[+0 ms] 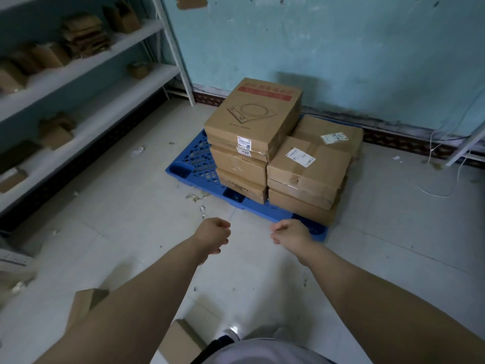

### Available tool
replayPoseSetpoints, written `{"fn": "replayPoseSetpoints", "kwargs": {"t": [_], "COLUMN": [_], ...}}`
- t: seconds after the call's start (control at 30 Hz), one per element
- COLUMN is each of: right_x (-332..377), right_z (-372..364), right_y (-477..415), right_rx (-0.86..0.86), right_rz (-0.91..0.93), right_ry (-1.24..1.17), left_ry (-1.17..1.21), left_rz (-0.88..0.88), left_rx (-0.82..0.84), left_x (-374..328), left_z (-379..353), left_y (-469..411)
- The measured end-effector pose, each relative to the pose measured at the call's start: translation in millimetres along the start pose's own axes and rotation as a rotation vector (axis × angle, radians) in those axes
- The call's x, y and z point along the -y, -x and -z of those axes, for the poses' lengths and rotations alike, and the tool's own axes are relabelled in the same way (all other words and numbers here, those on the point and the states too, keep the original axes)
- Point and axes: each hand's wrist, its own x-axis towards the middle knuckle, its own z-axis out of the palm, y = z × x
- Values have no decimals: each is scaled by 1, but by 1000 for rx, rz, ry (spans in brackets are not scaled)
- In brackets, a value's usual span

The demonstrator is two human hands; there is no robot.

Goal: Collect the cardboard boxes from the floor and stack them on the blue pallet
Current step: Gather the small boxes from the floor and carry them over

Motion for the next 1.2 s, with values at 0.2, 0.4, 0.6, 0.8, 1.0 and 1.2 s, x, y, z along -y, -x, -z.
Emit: {"fn": "replayPoseSetpoints", "kwargs": {"t": [0.2,0.4,0.6,0.8,1.0,1.2], "right_x": [-33,-70,-93,-127,-146,-140], "right_z": [13,22,17,15,30,61], "right_y": [20,47,82,117,125,122], "right_rx": [-74,-155,-214,-222,-227,-189], "right_rz": [-49,-106,-95,-141,-179,-144], "right_ry": [-36,-62,-127,-94,-33,-85], "left_ry": [-14,-26,-55,-75,-42,-10], "left_rz": [-5,-28,-43,-38,-28,24], "left_rx": [4,69,146,181,149,64], "left_x": [10,21,48,81,88,76], "left_z": [-12,-34,-54,-70,-72,-84], "left_y": [15,32,56,76,85,89]}}
